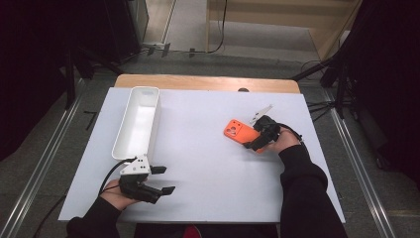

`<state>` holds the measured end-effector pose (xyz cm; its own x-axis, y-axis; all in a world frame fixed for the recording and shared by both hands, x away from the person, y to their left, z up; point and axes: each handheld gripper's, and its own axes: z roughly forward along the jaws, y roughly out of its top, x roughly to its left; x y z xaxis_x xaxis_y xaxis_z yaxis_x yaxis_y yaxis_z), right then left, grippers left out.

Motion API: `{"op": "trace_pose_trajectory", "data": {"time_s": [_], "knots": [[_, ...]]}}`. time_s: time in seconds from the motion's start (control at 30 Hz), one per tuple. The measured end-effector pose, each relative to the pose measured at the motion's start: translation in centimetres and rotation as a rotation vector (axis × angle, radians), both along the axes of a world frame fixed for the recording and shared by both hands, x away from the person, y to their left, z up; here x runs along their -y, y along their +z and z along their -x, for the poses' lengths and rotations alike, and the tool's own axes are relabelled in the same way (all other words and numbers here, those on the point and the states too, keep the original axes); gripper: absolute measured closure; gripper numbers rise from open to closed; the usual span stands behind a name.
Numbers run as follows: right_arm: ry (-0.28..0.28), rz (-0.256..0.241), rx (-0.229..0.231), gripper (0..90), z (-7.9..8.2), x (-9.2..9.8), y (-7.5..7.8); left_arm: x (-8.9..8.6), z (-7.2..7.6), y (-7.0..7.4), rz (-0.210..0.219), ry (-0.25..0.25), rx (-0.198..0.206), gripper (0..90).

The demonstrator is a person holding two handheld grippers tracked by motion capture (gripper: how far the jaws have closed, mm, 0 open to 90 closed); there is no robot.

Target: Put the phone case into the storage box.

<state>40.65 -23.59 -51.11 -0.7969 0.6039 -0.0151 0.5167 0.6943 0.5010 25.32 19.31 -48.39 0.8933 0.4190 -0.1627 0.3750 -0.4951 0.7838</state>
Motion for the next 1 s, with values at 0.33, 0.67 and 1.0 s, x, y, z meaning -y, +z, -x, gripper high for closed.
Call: {"op": "trace_pose_trajectory", "data": {"time_s": [0.33, 0.67, 1.0], "knots": [[-0.003, -0.011, 0.003, 14.4, 0.25, 0.12, 0.15, 0.0, 0.01, 0.02, 0.0, -0.001, 0.0, 23.9], [-0.008, -0.022, 0.006, 14.8, 0.33, 0.2, 0.13, -0.01, 0.0, 0.02, 0.004, 0.0, 0.0, 23.9], [-0.048, -0.065, -0.032, 14.8, -0.01, 0.45, 0.29, -0.05, 0.0, 0.04, 0.007, 0.002, -0.001, 24.0]]}}
